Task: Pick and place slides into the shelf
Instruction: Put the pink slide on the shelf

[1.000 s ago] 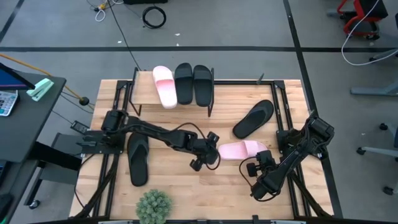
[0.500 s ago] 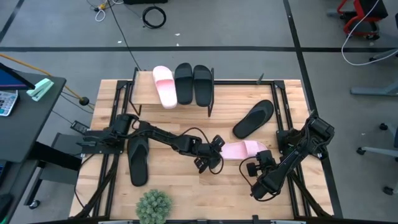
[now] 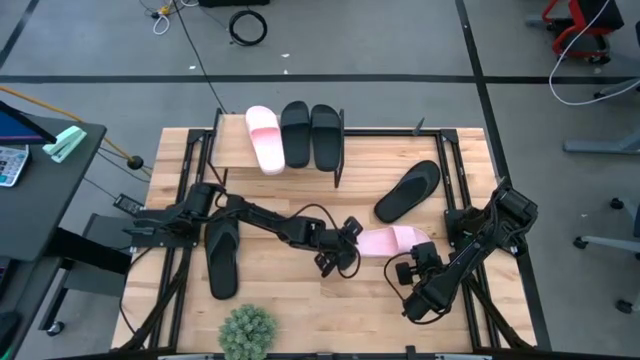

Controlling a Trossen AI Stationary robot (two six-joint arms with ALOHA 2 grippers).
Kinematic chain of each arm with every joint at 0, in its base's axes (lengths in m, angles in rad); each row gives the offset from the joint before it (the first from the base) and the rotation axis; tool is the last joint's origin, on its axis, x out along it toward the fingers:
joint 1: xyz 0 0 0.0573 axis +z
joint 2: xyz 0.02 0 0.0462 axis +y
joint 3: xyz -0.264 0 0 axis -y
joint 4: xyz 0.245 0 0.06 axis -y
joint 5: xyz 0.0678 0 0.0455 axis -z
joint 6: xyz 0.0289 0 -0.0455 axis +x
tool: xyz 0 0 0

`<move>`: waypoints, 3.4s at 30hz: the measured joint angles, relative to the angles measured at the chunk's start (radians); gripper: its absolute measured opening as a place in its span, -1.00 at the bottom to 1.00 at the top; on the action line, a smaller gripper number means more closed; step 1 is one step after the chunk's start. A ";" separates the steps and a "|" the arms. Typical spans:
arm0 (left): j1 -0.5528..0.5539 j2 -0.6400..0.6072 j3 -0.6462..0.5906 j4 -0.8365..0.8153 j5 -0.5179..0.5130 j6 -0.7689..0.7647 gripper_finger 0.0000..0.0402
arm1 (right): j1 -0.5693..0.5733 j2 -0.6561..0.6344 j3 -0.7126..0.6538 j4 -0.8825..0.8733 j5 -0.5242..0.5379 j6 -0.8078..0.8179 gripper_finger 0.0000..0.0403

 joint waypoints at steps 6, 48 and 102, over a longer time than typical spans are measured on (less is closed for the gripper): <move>0.000 0.014 -0.001 0.021 0.001 -0.003 -0.14 | 0.000 0.000 0.000 0.010 0.000 -0.001 -0.94; -0.151 -0.179 -0.001 -0.233 -0.181 -0.505 -0.91 | 0.000 -0.001 0.001 0.016 0.000 -0.017 -0.95; -0.291 -1.022 -0.017 -1.425 -0.746 -1.547 -0.92 | 0.001 -0.001 0.001 0.086 0.083 -0.035 -0.95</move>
